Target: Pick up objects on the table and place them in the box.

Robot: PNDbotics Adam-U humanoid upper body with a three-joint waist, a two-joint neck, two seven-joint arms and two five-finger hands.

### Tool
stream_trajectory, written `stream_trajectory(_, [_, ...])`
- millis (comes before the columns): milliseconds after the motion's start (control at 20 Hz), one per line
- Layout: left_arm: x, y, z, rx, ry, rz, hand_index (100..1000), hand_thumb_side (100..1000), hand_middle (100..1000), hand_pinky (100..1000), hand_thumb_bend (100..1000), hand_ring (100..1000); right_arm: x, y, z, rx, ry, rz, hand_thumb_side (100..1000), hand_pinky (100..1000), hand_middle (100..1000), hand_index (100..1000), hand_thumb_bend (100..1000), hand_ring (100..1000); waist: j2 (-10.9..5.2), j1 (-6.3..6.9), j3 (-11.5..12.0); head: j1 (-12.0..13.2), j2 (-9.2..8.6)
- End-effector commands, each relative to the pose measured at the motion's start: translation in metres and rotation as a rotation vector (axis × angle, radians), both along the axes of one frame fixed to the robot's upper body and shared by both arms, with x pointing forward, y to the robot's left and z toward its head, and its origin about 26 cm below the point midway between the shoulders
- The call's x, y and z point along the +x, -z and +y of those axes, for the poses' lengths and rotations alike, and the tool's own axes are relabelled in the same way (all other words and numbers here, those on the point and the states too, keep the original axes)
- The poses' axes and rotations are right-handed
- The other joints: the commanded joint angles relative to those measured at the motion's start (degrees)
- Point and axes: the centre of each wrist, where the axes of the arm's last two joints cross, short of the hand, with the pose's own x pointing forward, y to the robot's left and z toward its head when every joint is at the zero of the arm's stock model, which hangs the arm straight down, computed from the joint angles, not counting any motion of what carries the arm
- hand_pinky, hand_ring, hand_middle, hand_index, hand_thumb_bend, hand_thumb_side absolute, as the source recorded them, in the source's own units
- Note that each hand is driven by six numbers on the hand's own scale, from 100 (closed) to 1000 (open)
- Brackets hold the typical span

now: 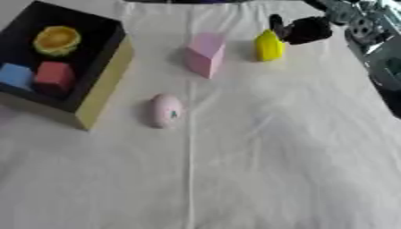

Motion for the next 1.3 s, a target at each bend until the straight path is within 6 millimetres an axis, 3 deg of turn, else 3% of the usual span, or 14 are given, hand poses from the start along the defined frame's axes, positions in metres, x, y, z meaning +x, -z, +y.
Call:
stream_trajectory(50, [-0.003,-0.006,0.001,0.010,-0.004,-0.016,802,483,645,713,433,687,0.001,-0.010,-0.010,-0.040,0.035,0.006,126,857,777,875,200,884,-1.03,0.60,0.01,-0.06,-0.81])
stream_trajectory(300, [-0.002,-0.006,0.000,0.011,-0.003,-0.015,802,484,645,713,433,687,0.010,-0.001,-0.016,-0.062,0.075,0.088,100,863,789,877,286,892,-0.85,0.62,0.12,-0.12,-0.98])
stream_trajectory(1300, [-0.001,-0.008,-0.005,0.007,0.009,-0.027,801,497,646,715,425,689,0.036,0.014,-0.028,-0.089,0.194,0.079,100,861,799,883,380,894,1.32,0.61,1.02,-0.90,-2.82])
